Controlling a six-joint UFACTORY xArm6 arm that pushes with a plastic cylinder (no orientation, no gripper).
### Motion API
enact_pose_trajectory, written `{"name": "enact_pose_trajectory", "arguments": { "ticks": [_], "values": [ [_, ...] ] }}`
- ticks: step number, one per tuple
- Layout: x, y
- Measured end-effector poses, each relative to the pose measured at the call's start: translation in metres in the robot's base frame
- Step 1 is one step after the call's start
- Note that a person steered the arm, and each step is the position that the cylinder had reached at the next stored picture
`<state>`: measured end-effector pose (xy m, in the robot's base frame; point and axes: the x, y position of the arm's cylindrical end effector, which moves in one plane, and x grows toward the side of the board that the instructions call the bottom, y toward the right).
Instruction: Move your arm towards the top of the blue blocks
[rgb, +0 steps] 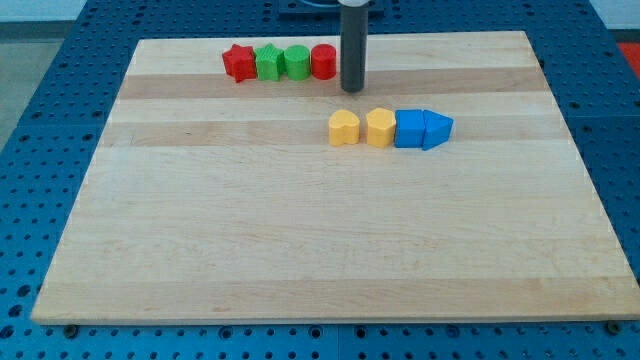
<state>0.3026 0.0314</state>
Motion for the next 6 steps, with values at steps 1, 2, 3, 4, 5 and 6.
{"name": "enact_pose_trajectory", "arguments": {
  "ticks": [1, 2, 3, 4, 5, 6],
  "values": [
    [0.009, 0.015],
    [0.016, 0.046],
    [0.018, 0.066],
    [0.031, 0.074],
    [0.048, 0.09],
    [0.06, 0.107]
  ]
}}
